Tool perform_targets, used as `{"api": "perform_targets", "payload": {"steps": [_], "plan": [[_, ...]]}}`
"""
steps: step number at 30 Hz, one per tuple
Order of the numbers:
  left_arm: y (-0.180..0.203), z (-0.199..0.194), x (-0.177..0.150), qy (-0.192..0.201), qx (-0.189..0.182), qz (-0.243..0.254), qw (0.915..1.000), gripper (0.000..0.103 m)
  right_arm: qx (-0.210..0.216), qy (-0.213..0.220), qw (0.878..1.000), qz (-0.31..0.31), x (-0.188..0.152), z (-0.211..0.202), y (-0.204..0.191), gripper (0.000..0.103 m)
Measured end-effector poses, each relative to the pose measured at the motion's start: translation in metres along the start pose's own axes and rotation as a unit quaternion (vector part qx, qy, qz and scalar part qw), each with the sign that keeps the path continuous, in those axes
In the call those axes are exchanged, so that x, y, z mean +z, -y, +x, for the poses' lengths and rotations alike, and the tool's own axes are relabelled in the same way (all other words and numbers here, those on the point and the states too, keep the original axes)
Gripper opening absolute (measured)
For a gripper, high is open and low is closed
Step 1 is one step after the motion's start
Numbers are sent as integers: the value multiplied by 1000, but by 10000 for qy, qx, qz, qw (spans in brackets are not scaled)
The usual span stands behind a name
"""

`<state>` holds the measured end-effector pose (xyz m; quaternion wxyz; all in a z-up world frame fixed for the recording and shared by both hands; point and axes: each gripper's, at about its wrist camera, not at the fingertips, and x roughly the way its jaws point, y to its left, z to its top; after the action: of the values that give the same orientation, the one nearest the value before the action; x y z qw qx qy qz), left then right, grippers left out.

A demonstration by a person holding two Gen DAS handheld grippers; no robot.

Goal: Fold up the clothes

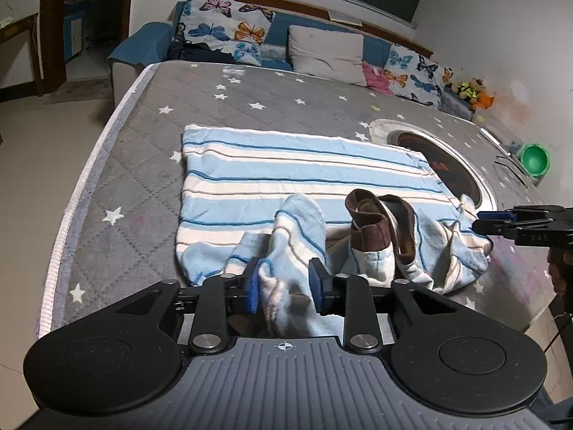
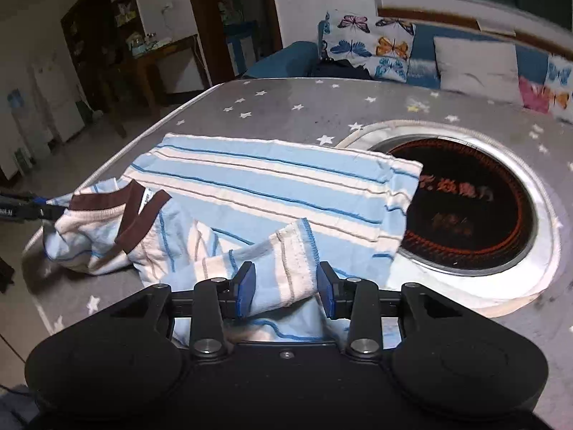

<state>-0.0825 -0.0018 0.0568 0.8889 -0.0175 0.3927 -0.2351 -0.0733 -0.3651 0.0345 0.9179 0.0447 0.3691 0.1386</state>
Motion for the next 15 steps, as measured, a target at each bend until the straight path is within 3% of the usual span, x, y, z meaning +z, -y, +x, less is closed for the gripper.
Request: {"api": "perform_targets", "payload": {"steps": [1,4,11,14,15], "plan": [[1,0,1,-3,7,21,10000,33,20,-27,10000,49,0,3,0,50],[0,4,3,-51,19,7,10000,35,68,-95,9998,146,0,9,1,52],[-5,14,12,-166,-128,-95,9997,37,166,-277,9993,171,-4,21,0,52],[-6,20,12,-259,-236,-87,9993,35,200,-257,9994,79,-5,19,-2,45],[-6,22,11,-295,-277,-88,9991,29,209,-244,9995,50,-5,18,-2,38]]}}
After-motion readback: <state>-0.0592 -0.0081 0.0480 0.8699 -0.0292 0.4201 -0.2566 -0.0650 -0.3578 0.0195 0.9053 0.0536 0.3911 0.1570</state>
